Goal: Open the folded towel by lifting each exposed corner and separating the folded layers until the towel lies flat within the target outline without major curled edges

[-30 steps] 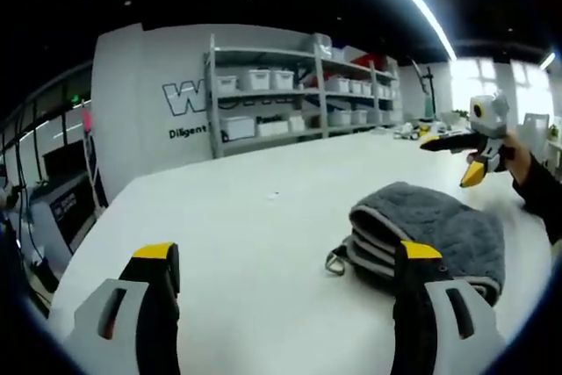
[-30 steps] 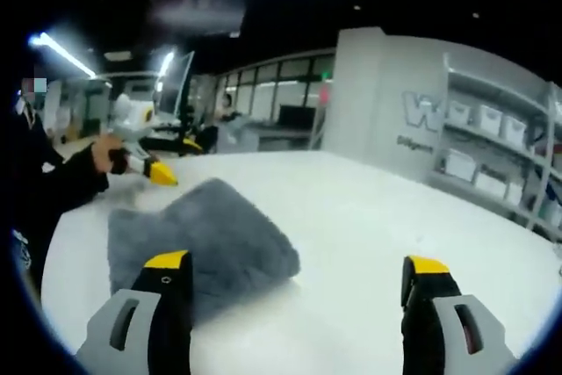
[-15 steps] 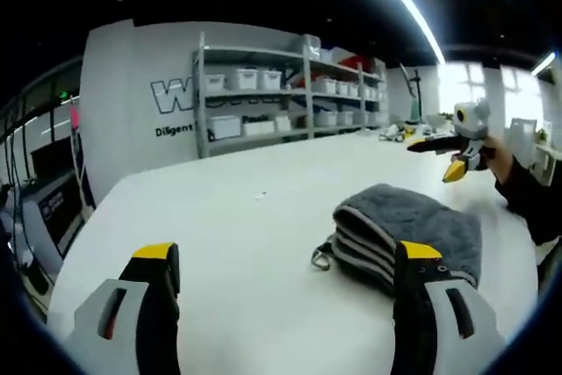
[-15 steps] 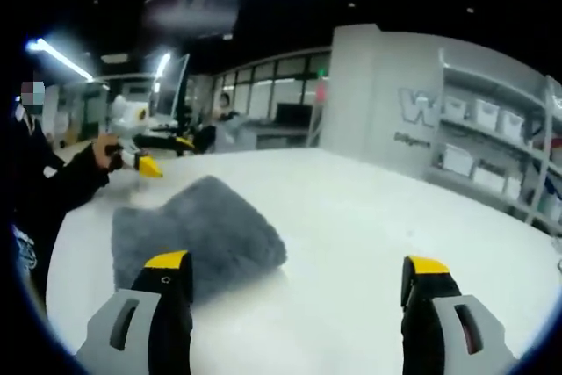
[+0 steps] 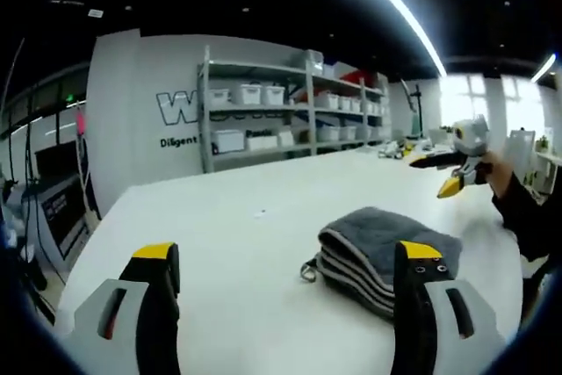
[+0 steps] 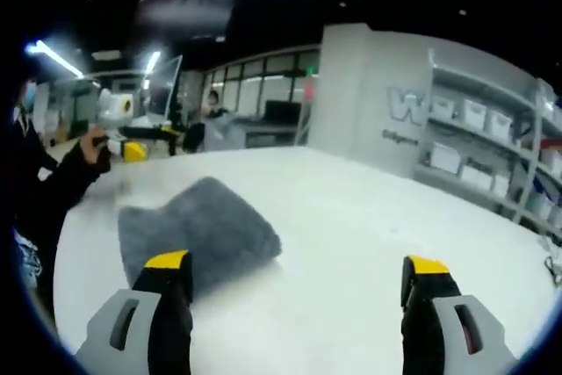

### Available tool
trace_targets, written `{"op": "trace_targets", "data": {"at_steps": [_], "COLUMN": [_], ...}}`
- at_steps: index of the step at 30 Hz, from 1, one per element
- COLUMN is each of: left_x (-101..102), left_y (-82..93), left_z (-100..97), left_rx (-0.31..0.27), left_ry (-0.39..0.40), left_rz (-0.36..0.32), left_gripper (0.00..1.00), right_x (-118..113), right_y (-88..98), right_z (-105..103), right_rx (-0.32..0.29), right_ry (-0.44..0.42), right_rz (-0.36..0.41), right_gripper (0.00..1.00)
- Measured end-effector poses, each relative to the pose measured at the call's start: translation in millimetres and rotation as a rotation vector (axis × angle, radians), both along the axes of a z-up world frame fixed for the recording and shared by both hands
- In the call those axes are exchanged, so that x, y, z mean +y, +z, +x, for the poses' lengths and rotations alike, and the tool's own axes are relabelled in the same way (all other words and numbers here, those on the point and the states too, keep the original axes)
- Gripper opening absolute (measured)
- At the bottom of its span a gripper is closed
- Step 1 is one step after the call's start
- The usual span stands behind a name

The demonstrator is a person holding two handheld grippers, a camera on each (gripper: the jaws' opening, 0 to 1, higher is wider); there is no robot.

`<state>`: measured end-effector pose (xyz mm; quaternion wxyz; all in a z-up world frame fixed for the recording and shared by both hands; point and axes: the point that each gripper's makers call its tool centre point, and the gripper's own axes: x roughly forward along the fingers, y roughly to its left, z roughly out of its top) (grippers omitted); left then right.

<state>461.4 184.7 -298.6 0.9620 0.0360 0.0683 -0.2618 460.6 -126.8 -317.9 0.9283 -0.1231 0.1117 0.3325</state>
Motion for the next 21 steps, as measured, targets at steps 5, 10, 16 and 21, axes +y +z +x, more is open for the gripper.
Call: {"op": "trace_targets", "data": {"at_steps": [5, 10, 16, 21], "left_x": [2.0, 11.2, 14.7, 12.2], "left_y": [10.5, 14.7, 14.8, 14.1], "left_z": [-13.6, -27.4, -41.8, -49.3], "left_rx": [-0.027, -0.049, -0.019, -0.036], "left_ry": [-0.013, 0.008, -0.005, 0.060], "left_rz": [0.002, 0.022, -0.046, -0.079], "left_gripper": [1.00, 1.00, 1.00, 1.00], "right_x": [0.3, -5.9, -25.1, -37.0], "right_y": [19.8, 27.4, 29.6, 34.5], "right_z": [-22.2, -33.1, -32.6, -31.1], "right_rx": [-0.060, -0.089, -0.096, -0.104], "right_ry": [0.002, -0.012, -0.041, -0.054], "right_rz": [0.010, 0.012, 0.029, -0.010], "right_gripper": [1.00, 0.99, 0.99, 1.00]}}
